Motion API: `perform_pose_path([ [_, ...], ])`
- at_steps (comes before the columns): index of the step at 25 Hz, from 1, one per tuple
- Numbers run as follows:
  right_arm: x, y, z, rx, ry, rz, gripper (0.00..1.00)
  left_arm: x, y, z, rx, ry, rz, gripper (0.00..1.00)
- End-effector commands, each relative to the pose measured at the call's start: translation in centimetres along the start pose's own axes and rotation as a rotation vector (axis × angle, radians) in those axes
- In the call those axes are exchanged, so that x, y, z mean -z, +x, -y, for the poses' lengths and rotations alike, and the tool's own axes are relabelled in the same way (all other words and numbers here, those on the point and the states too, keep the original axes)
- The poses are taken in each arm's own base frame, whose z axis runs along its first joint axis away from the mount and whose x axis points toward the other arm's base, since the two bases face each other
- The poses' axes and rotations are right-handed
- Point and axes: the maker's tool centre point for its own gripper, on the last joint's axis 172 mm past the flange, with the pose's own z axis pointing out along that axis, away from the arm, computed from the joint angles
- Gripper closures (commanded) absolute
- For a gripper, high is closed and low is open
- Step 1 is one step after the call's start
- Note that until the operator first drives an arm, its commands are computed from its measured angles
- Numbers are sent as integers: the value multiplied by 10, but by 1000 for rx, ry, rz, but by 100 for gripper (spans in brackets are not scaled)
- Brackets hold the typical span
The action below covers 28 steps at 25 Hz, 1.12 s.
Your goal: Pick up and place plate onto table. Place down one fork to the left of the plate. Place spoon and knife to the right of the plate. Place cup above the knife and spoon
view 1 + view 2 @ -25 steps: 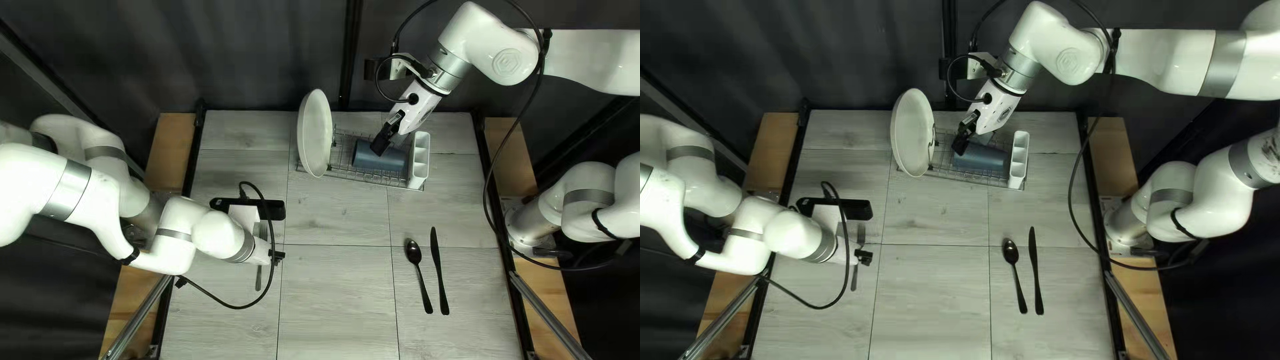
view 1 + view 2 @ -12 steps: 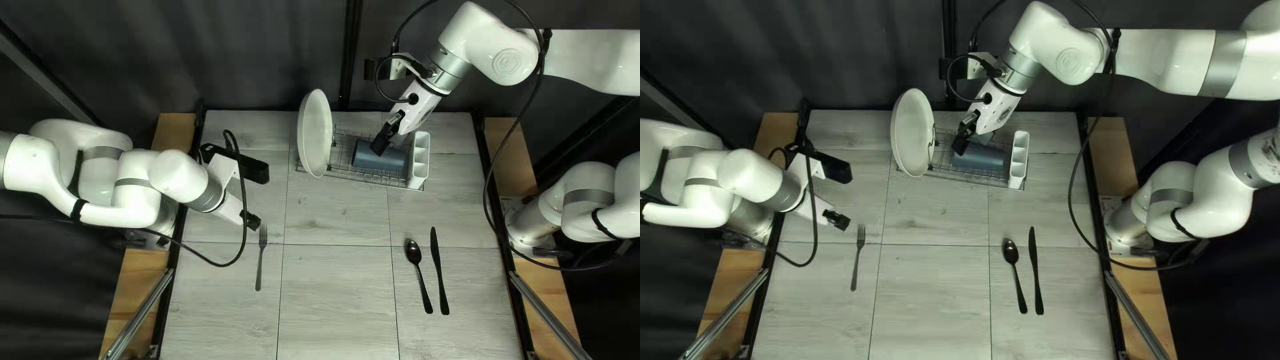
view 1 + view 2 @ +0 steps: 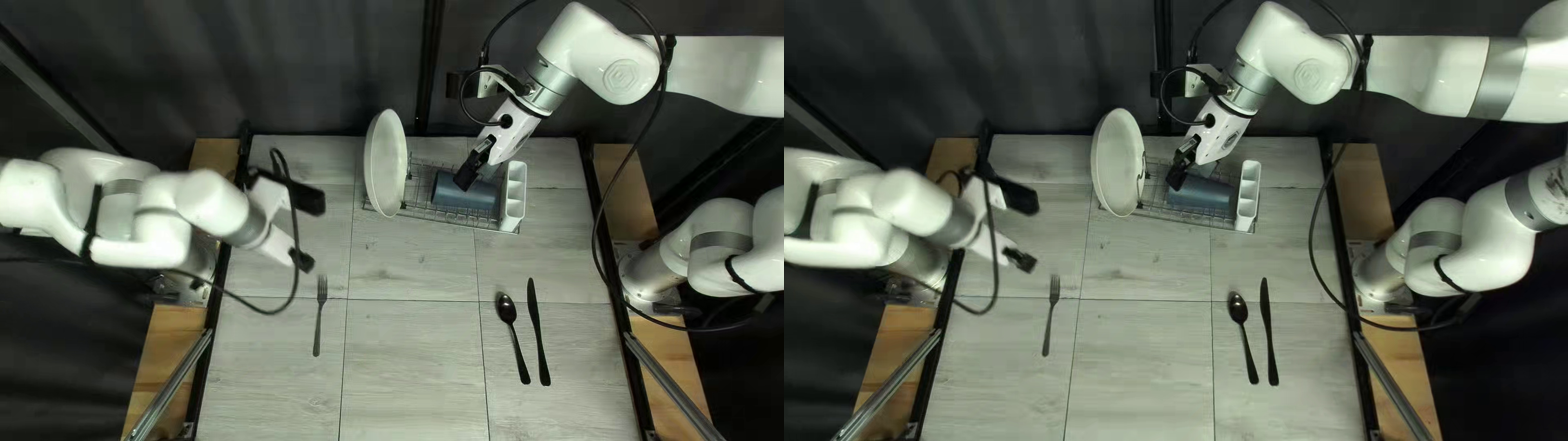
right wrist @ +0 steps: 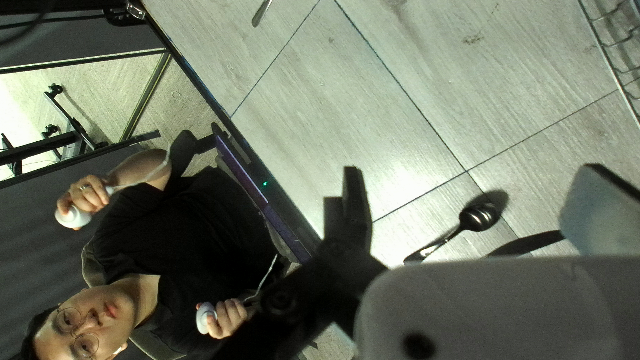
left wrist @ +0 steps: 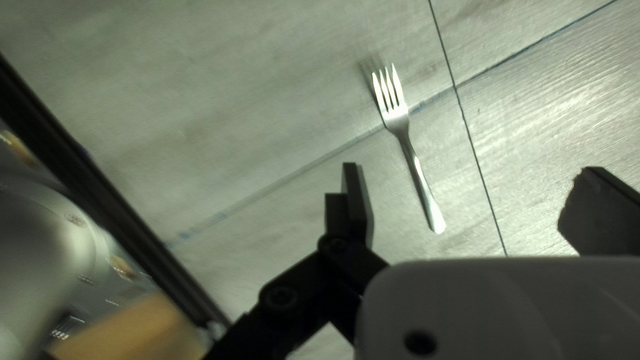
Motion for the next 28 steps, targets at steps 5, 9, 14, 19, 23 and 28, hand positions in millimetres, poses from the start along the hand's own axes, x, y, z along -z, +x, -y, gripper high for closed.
perform_pose_path([
  [5,0,0,0,0,0,0,0,0,-1,12,-30,-5,-2,0],
  [9,49,15,-39,95,-146,4,0,0,-1,12,-30,-5,-2,0],
  [14,103,3,-62,143,-433,-65,0,0,-1,12,-30,-5,-2,0],
  [19,123,-34,-73,155,-560,-108,0,0,-1,12,-30,-5,-2,0],
  [23,127,-39,-76,152,-560,-117,0,0,4,15,0,-16,10,0],
  [28,127,-39,-76,152,-560,-117,0,7,45,4,21,-18,-24,0],
])
